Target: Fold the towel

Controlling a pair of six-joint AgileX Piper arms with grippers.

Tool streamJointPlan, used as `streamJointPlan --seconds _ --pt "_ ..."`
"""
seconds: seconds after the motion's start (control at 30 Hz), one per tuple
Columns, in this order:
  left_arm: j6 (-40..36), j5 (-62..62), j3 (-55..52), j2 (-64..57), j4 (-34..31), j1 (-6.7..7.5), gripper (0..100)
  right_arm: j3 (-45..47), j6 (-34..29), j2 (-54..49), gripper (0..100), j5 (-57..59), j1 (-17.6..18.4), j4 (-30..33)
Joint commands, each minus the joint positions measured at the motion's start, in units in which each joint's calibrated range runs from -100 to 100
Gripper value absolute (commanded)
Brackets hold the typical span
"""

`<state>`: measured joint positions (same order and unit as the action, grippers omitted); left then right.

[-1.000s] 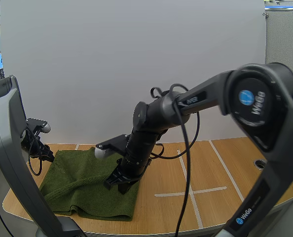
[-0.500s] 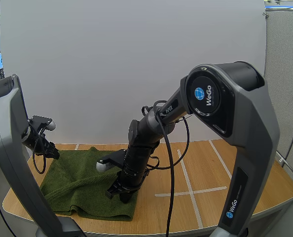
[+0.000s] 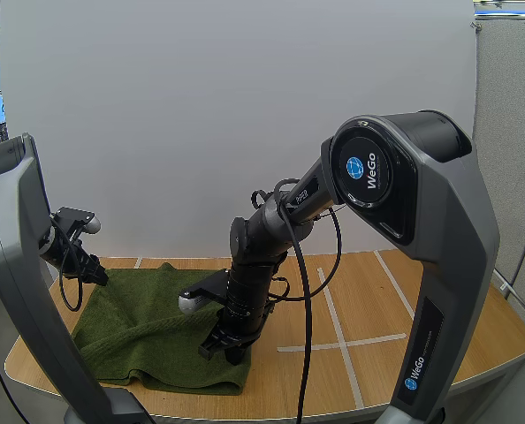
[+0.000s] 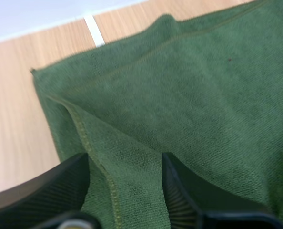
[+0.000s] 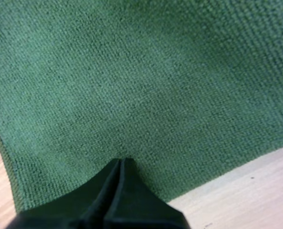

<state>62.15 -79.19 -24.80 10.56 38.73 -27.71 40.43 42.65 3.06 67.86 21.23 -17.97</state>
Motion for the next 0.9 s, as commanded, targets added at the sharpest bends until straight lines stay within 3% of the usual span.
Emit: streamJointPlan --seconds 0.0,0.17,0.43,0.7,0.87 --pt "-0.1 1.6 0.4 5.9 0.0 0.22 75 0.2 -0.5 -1.8 0 2.4 -0.3 1.1" --pt "-0.1 10.6 1.9 7.2 0.2 0.22 75 0.2 -0.6 -1.9 0 2.4 -0.3 1.1" --pt "0.2 1.8 8.6 11.5 3.4 0.33 75 0.2 -0.7 -1.9 0 2.8 -0.3 0.8" --pt "-2.3 -3.5 12.1 14.7 3.5 2.03 75 0.2 -0.7 -1.9 0 2.8 -0.3 0.8" --pt "-2.3 -4.1 12.1 14.7 3.2 2.22 73 0.2 -0.7 -1.9 0 2.8 -0.3 0.8"
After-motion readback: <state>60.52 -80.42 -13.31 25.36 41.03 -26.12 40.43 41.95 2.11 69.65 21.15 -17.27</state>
